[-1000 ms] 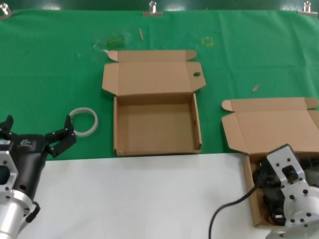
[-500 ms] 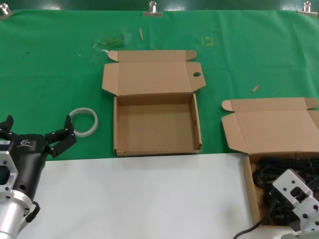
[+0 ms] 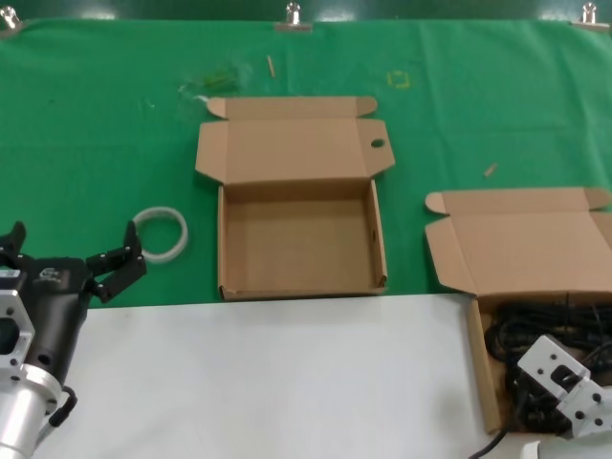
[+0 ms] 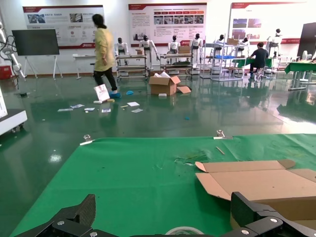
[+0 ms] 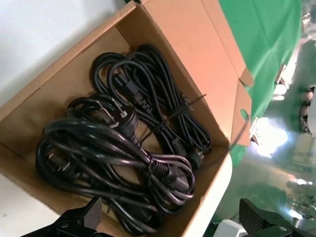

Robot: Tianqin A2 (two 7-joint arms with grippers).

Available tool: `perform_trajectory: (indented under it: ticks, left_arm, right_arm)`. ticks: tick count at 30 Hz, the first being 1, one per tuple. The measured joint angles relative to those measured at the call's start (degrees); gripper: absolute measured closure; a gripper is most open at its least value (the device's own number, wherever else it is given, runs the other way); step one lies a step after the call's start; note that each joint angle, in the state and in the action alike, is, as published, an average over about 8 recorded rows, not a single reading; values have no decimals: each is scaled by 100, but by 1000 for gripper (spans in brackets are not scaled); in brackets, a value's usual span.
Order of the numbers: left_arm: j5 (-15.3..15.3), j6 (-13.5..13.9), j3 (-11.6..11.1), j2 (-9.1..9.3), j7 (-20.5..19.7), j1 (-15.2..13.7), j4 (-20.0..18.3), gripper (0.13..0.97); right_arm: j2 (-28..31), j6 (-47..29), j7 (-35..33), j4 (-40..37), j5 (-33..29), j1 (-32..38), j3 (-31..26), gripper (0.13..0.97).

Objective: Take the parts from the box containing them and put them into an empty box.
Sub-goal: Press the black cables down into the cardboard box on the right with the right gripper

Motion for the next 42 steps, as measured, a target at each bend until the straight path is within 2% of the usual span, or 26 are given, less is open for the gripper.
perform_trajectory:
  ticks: [10,21,30,38,42]
  left_arm:
    - [0,0,0,0,1,0,0,132]
    - [0,0,0,0,1,0,0,132]
    - [0,0,0,0,1,0,0,132]
    - [-1,0,0,0,1,0,0,132]
    - [-1,0,0,0,1,0,0,132]
  right_arm:
    - [0,-441,-229,-589,73,300,62,129]
    - [0,-665,-445,-885,193,459,98,129]
    - [0,-723,-500,-927,289,458,143,156]
    - [0,-720,-504,-872,349,406,195,249]
    - [0,-712,-513,-829,380,388,215,249]
